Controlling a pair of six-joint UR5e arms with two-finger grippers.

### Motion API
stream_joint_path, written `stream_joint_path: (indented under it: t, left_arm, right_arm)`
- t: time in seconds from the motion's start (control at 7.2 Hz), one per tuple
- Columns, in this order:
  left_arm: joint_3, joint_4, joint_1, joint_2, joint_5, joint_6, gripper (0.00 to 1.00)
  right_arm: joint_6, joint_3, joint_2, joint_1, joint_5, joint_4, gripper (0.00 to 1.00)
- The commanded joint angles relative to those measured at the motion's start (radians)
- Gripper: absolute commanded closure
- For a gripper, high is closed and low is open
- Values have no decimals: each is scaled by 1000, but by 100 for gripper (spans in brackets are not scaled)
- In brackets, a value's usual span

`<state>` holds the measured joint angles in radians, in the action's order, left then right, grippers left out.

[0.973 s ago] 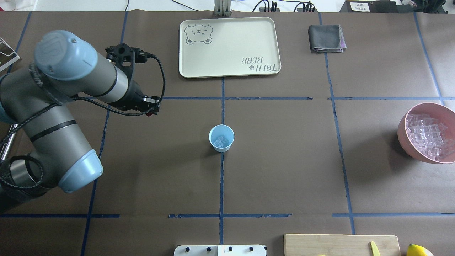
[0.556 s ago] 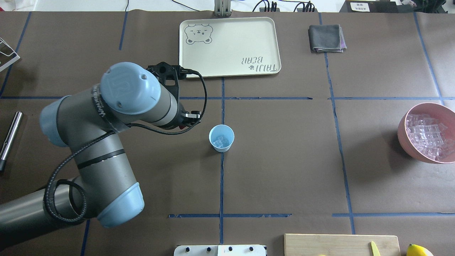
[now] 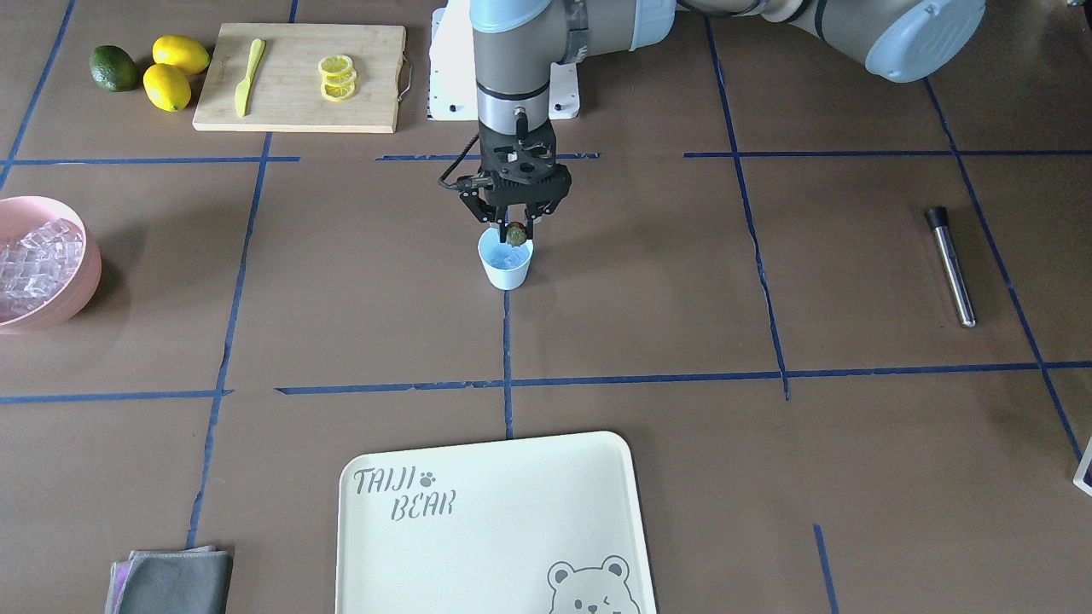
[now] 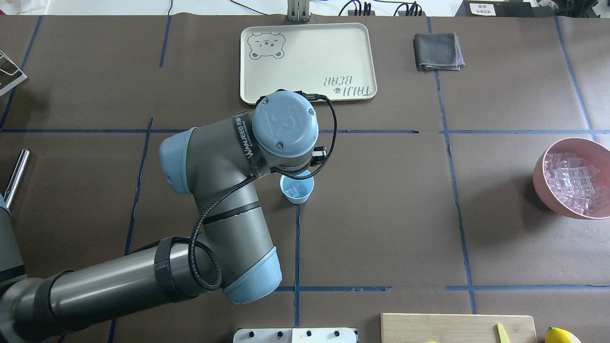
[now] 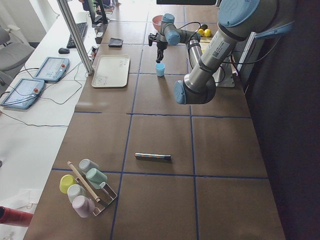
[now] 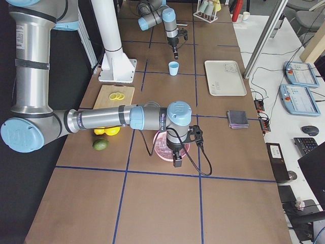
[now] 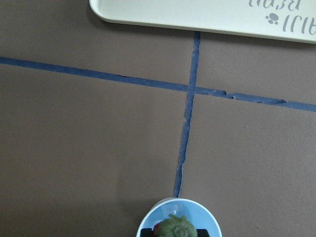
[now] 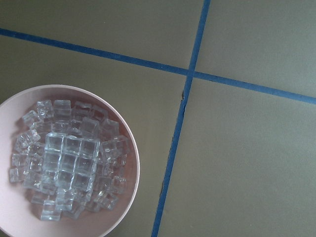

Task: Mash ice and strawberries in cup
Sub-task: 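Carry the strawberry with the left gripper over the blue cup, then open the left gripper to drop the strawberry into the cup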

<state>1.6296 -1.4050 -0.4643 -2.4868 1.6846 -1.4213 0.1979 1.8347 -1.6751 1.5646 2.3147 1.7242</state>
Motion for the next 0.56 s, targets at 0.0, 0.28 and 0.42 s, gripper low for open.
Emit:
stream_joint_path:
  t: [0.0,0.28,0.42]
  left_arm:
    - [-39,0,22,-21,4,-11,93]
    - [-37,0,24,-15,4,-2,45]
    - [-36,0,24,-14,4,4,6]
  right_arm:
    - [0,-2,0,0,0,0,1]
    - [0,-2,0,0,0,0,1]
    - [0,-2,0,0,-1,0,1]
